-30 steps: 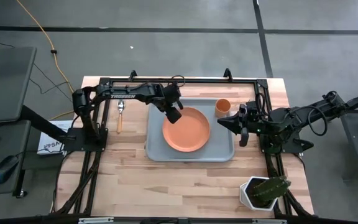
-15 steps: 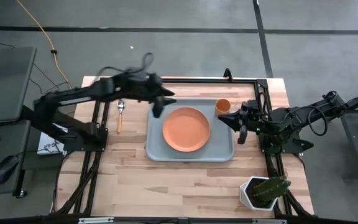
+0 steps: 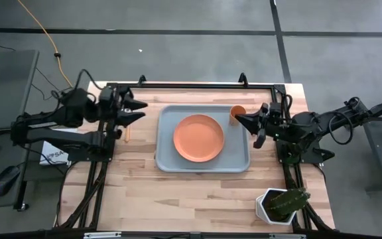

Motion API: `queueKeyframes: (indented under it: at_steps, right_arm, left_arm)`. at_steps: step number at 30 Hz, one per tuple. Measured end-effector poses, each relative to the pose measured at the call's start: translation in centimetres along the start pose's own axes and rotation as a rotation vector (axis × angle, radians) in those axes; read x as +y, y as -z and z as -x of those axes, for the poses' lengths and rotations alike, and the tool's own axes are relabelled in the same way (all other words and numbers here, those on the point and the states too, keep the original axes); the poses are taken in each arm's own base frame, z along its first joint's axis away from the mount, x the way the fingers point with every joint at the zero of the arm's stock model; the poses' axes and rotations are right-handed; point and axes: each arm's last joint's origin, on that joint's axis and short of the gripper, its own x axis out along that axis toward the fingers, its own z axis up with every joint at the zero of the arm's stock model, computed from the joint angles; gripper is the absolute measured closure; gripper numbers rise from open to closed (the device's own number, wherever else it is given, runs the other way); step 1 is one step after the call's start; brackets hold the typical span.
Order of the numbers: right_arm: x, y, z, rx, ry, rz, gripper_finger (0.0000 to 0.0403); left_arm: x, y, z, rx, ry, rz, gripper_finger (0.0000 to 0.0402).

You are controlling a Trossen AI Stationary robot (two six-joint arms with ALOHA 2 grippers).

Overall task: Pick and place plate/cup/fork/spoon on tray
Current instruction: Put the pink fork on the gray tray to the left of the orange plate

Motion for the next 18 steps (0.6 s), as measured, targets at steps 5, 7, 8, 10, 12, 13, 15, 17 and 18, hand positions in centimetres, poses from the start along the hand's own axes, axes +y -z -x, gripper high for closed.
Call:
queueKeyframes:
  at_steps: [5, 7, 8, 10, 12, 13, 15, 17, 18]
  right_arm:
    - [0.1, -0.1, 0.0, -0.011, -0.004, 0.069, 0.0402]
    - [0.1, -0.2, 0.0, -0.015, -0.005, 0.105, 0.0402]
    - [0.1, -0.2, 0.0, -0.016, -0.005, 0.119, 0.0402]
    - [0.1, -0.2, 0.0, -0.019, -0.005, 0.146, 0.0402]
    - [0.1, -0.2, 0.0, -0.019, -0.005, 0.174, 0.0402]
    - [0.1, -0.2, 0.0, -0.019, -0.004, 0.189, 0.0402]
    - [0.1, -0.2, 0.0, -0.019, -0.004, 0.216, 0.0402]
    - [0.1, -0.2, 0.0, -0.016, -0.011, 0.243, 0.0402]
    - [0.1, -0.2, 0.0, -0.015, -0.014, 0.258, 0.0402]
  left_arm:
    - [-0.2, 0.0, 1.6, -0.039, 0.011, -0.017, 0.0241]
    - [-0.3, -0.1, 1.9, -0.051, 0.014, -0.018, 0.0241]
    - [-0.3, -0.2, 2.0, -0.054, 0.014, -0.019, 0.0241]
    - [-0.3, -0.2, 2.0, -0.057, 0.014, -0.021, 0.0241]
    - [-0.3, -0.2, 2.0, -0.056, 0.014, -0.022, 0.0241]
    - [-0.3, -0.2, 2.0, -0.056, 0.014, -0.022, 0.0241]
    - [-0.3, -0.2, 2.0, -0.055, 0.013, -0.022, 0.0241]
    - [-0.3, -0.2, 2.0, -0.054, 0.013, -0.022, 0.0241]
    - [-0.3, -0.2, 2.0, -0.052, 0.012, -0.022, 0.0241]
